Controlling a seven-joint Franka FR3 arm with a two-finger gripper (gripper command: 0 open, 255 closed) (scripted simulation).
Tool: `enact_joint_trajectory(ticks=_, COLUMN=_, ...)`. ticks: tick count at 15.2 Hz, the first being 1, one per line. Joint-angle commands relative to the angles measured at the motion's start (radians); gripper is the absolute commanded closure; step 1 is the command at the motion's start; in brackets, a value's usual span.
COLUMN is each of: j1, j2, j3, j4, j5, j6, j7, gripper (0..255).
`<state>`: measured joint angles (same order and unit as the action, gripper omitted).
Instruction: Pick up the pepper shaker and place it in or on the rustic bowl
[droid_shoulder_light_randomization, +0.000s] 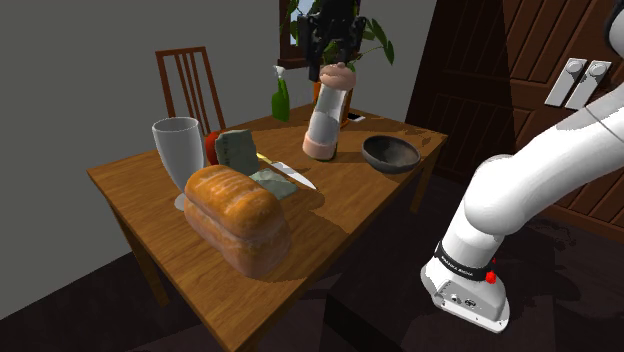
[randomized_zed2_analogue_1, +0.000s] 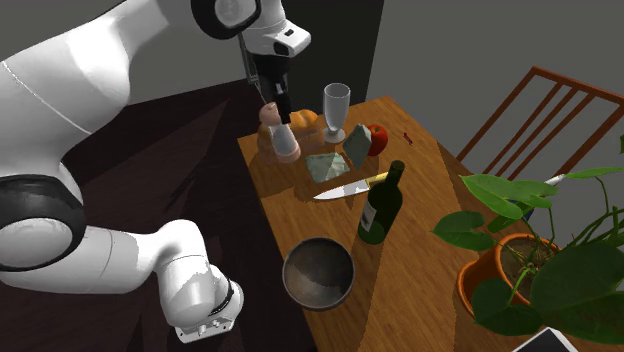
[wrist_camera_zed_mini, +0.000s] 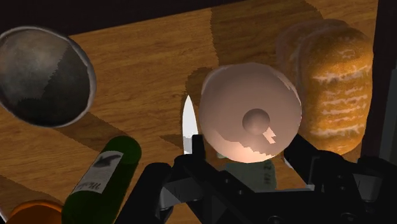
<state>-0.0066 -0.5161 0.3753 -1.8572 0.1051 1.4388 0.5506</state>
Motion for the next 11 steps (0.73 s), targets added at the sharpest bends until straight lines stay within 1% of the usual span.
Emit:
enact_joint_trajectory(ticks=1, j1=-0.005, j2=-0.028, j3=-0.042, j4=-0.017, j5=-0.008, j6=-0.014, j7=-0.048, gripper=255)
enact_joint_trajectory(ticks=6, j1=-0.022, j2=-0.082, j3=-0.151, j4=-0.042, j5=-0.044, j6=-0.047, j7=-0.173, gripper=255)
enact_joint_trajectory(ticks=11, j1=-0.043, j2=-0.107, j3=-0.258, j4=-0.039, j5=-0.093, j6=-0.077, j7=-0.296, gripper=255)
